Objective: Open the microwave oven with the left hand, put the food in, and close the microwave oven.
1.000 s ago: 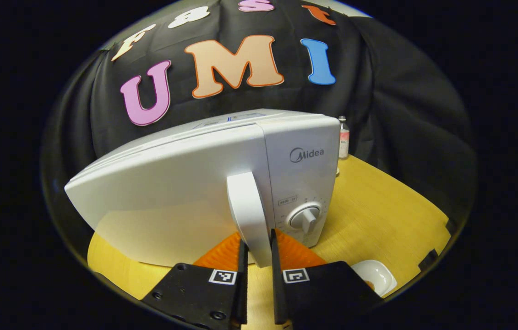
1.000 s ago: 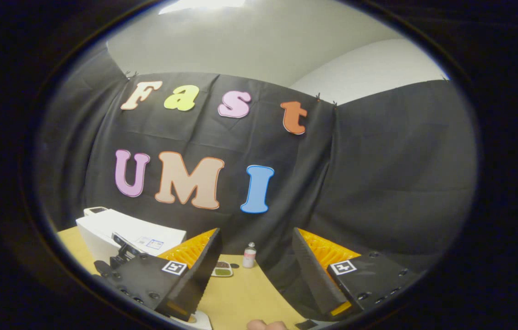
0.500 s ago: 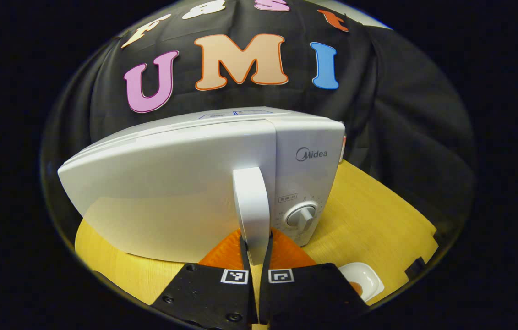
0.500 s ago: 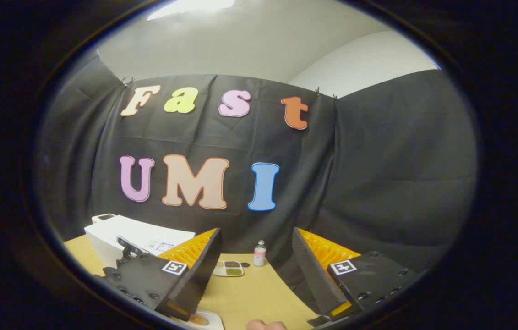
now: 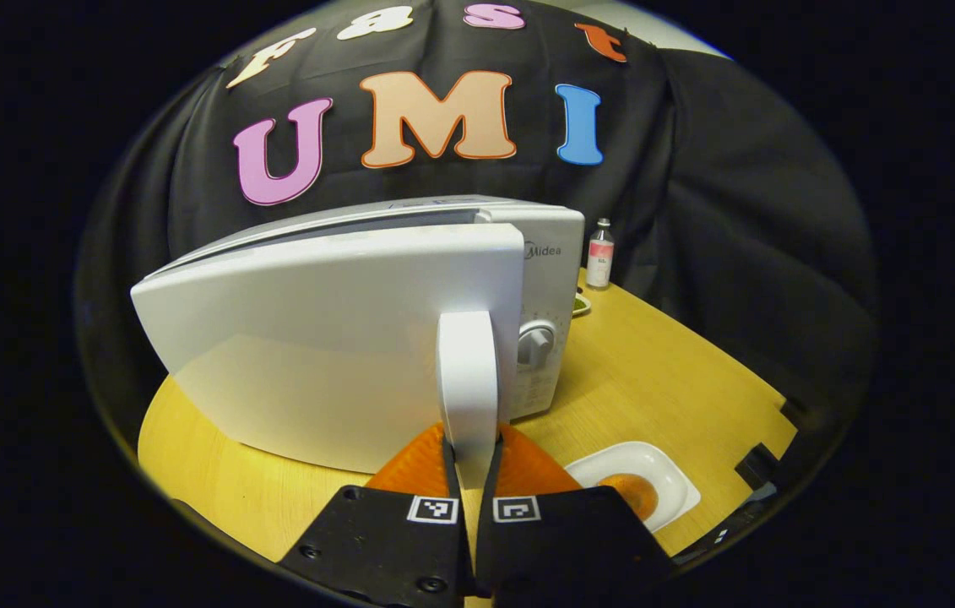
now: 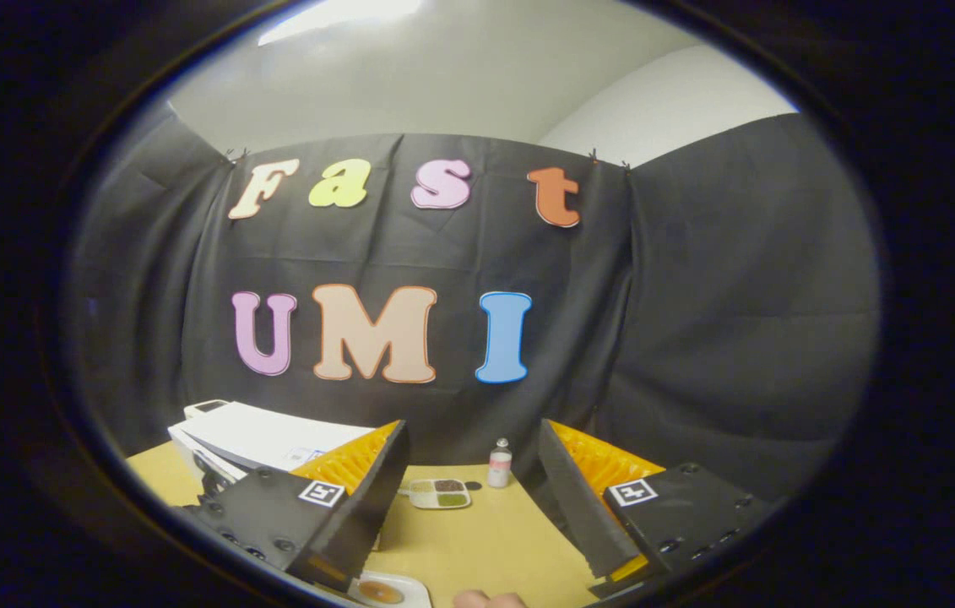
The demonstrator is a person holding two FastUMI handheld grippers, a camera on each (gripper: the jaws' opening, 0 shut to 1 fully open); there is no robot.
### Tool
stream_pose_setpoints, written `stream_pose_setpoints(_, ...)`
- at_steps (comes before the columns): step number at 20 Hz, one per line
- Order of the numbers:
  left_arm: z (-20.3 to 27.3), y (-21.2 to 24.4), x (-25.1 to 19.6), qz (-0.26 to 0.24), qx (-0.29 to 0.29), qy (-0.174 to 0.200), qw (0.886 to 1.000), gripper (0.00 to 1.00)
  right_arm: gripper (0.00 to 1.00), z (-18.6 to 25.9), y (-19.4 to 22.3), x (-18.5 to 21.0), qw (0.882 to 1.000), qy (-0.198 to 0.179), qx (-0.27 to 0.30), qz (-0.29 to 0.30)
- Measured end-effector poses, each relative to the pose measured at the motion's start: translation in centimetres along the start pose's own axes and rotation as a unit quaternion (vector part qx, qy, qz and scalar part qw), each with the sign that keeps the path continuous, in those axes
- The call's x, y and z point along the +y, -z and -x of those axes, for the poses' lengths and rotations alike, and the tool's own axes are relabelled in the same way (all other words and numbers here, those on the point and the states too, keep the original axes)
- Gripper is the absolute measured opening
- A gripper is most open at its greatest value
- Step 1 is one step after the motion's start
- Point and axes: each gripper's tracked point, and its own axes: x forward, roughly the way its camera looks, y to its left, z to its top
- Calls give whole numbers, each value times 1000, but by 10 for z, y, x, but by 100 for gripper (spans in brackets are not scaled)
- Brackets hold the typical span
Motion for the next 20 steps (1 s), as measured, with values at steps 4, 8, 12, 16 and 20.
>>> stream_pose_setpoints(4,23,12,2,1,10,10,1000,1,97,2,13,12,1000,-11,11,8)
stream_pose_setpoints(8,63,31,10,0,8,18,1000,2,97,-2,21,24,1000,-22,19,8)
stream_pose_setpoints(12,105,52,28,1,18,7,1000,2,97,-9,24,41,999,-40,21,11)
stream_pose_setpoints(16,150,77,61,10,29,-33,999,2,97,-18,30,68,997,-67,27,4)
stream_pose_setpoints(20,193,99,109,37,45,-95,994,2,97,-23,37,105,994,-102,31,4)
